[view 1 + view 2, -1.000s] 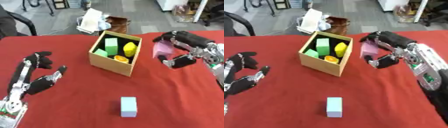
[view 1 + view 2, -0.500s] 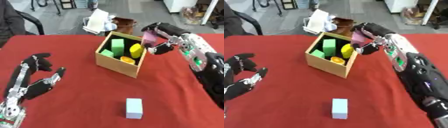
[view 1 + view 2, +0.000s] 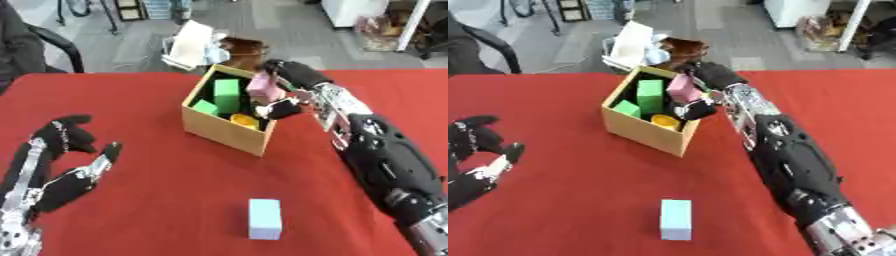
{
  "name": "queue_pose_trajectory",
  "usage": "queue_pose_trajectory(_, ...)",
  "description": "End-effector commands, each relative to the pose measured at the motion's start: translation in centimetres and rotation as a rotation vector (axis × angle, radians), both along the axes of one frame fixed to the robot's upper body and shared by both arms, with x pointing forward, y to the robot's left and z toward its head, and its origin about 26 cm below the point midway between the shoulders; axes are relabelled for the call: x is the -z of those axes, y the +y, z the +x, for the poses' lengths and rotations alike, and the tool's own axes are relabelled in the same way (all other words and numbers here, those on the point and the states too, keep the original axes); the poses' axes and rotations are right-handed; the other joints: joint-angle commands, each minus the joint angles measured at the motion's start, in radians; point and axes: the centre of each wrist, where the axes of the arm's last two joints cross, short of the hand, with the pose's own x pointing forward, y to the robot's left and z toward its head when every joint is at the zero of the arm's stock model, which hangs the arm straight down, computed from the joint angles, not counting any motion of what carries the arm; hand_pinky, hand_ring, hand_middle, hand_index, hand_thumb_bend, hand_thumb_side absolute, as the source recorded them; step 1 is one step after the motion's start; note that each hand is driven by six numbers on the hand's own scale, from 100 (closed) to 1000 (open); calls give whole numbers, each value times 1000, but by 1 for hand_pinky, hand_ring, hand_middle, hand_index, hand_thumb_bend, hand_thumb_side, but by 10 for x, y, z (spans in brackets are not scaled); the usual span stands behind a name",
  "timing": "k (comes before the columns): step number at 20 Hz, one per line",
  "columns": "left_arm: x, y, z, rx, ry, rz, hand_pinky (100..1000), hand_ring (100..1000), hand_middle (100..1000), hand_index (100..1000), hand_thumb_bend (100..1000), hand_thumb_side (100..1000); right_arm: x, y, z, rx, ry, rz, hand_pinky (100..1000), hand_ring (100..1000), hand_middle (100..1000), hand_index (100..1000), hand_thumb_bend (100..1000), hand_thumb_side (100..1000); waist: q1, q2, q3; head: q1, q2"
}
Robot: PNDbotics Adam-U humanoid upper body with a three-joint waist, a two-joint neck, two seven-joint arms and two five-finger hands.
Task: Pick up objects on the table and place them in the box.
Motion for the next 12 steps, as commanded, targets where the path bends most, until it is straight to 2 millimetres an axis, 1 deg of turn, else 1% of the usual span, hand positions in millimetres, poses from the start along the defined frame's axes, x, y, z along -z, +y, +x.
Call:
queue_pose_trajectory(1,-5,3,-1,-4,-22,7,641,510,500,771,513,363,-33,4,-4,-52,-97,-15,867,867,928,963,298,534,-15,-30,-7,7,-5)
queue_pose_trajectory(3,-4,5,-1,-14,-19,9,640,509,499,771,512,363,-44,3,-10,-96,-115,-15,858,860,919,961,273,536,-18,-31,-18,16,-3)
queue_pose_trajectory(5,-2,8,-1,-29,-15,11,640,509,499,771,511,363,-57,-2,-18,-143,-130,0,841,845,899,957,255,515,-22,-33,-33,25,0)
queue_pose_trajectory(6,-1,10,-2,-40,-13,11,640,509,498,771,510,363,-64,-5,-24,-166,-140,11,831,836,886,953,236,492,-24,-33,-41,32,1)
queue_pose_trajectory(7,0,12,-2,-49,-12,12,640,509,498,771,510,363,-69,-7,-30,-191,-142,27,831,836,886,953,236,492,-26,-33,-47,36,2)
queue_pose_trajectory(8,1,14,-2,-64,-11,11,639,507,496,769,509,362,-72,-11,-37,-216,-141,45,811,818,861,949,192,447,-27,-33,-56,43,3)
queue_pose_trajectory(10,2,18,-2,-86,-11,8,639,506,495,769,509,362,-79,-17,-53,-258,-125,78,808,815,857,948,184,440,-29,-33,-66,49,4)
queue_pose_trajectory(12,2,18,-2,-93,-12,7,639,506,495,769,509,362,-85,-17,-63,-273,-106,96,808,815,857,948,184,440,-30,-33,-69,51,4)
